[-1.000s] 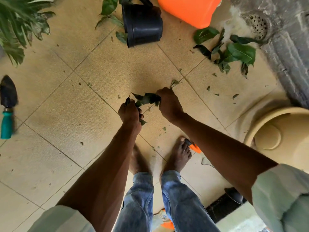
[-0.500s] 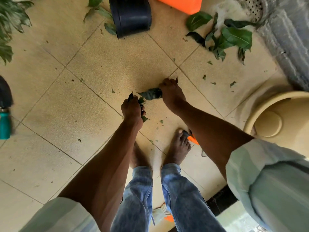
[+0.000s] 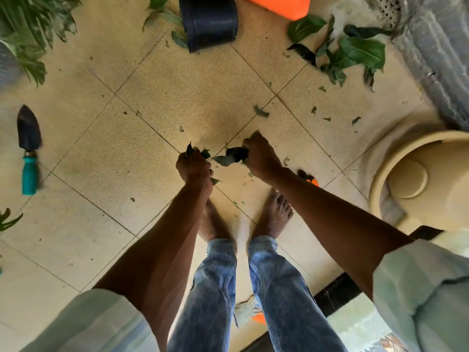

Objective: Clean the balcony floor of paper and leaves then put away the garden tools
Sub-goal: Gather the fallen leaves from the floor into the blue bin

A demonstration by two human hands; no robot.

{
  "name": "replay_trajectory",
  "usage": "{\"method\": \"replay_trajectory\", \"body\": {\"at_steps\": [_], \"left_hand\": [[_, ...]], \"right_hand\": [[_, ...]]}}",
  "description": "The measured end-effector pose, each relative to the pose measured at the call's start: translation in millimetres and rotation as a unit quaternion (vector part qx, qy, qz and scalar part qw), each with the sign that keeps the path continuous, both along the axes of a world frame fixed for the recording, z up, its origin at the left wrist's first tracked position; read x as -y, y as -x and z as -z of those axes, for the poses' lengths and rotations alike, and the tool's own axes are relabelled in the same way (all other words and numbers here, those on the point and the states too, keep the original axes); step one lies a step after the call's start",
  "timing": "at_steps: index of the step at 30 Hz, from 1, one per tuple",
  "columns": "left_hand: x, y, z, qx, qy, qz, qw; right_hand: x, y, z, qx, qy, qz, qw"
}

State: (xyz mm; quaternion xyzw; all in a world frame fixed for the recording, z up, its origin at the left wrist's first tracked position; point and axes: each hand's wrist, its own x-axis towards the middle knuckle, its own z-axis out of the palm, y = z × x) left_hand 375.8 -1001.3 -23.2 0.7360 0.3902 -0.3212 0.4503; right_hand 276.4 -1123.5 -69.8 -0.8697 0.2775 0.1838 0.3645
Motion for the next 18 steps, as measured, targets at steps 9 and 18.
{"method": "replay_trajectory", "body": {"at_steps": [9,18], "left_hand": [[-27.8,4.0,13.9,-0.028,0.03,0.015,0.999],[12.8,1.5,10.3,-0.046,0.075,0.022,0.996]], "right_hand": [[30.0,-30.4,33.2,-0.023,0.127,0.08,0.988],[45.8,-30.4,18.7,0.01,0.073,0.123,0.99]]}}
